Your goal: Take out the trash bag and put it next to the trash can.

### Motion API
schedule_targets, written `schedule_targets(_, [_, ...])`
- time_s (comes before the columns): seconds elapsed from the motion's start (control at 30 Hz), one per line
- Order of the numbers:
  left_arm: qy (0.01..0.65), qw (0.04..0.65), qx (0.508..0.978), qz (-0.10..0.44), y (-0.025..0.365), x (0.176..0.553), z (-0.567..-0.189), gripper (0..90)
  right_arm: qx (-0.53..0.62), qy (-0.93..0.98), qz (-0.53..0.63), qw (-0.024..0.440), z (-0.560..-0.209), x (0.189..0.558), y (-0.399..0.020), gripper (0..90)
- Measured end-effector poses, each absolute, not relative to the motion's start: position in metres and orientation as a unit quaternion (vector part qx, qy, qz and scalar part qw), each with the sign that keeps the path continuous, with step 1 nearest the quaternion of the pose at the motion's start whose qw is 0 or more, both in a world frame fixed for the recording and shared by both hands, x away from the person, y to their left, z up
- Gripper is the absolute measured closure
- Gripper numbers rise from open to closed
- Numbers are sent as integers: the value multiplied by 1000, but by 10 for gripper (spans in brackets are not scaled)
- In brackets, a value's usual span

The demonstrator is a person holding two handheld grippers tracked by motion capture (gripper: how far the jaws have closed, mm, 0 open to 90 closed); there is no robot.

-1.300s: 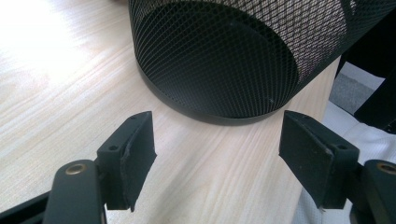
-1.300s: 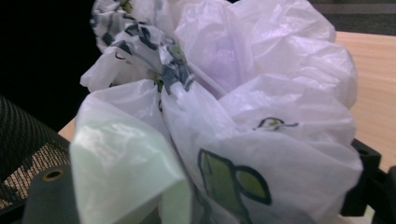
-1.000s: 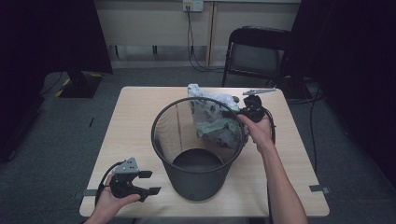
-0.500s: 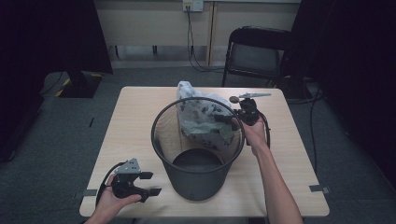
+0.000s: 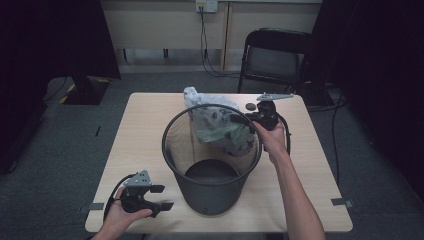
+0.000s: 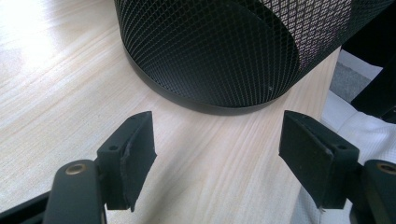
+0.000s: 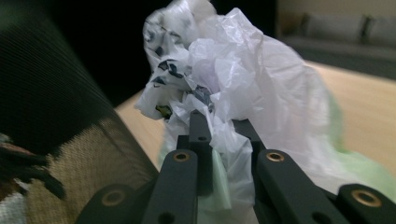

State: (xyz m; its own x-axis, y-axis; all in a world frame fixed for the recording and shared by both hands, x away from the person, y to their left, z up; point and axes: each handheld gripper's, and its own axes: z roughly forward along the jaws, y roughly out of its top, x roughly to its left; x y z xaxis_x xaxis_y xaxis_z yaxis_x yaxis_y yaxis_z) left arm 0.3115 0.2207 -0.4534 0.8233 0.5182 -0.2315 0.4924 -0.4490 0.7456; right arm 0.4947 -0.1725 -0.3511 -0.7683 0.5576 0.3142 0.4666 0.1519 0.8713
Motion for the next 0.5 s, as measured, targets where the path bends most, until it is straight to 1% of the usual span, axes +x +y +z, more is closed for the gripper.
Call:
schedule_targets(0.07, [297, 434, 851, 13, 221, 311, -453, 263, 331, 752, 569, 39, -348, 495, -170, 829])
schedule_targets(0.1, [295, 434, 851, 14, 220, 311, -454, 263, 324, 747, 579, 44, -346, 497, -164, 786])
schedule_targets(0.13, [295, 432, 852, 14, 220, 311, -453, 263, 335, 748, 571, 47, -349, 499, -162, 669])
schedule_targets(0.17, [295, 432, 852, 14, 220, 311, -453, 263, 335, 748, 571, 47, -349, 499, -162, 669])
schedule_targets(0.2, [295, 433, 852, 14, 220, 310, -453, 263, 346, 758, 551, 43, -355, 502, -158, 520])
schedule_targets(0.23, [295, 434, 851, 13, 221, 310, -453, 263, 354, 772, 526, 41, -361, 504, -156, 457])
schedule_targets(0.27, [295, 435, 851, 13, 221, 310, -453, 263, 374, 771, 514, 47, -373, 504, -161, 313])
schedule_targets(0.3, [295, 434, 851, 13, 221, 310, -453, 263, 374, 771, 514, 47, -373, 504, -161, 313])
schedule_targets(0.33, [295, 434, 851, 12, 222, 311, -454, 267, 386, 758, 523, 45, -378, 502, -171, 222])
schedule_targets(0.5, [300, 425, 854, 10, 220, 314, -457, 267, 397, 755, 519, 59, -377, 494, -189, 248])
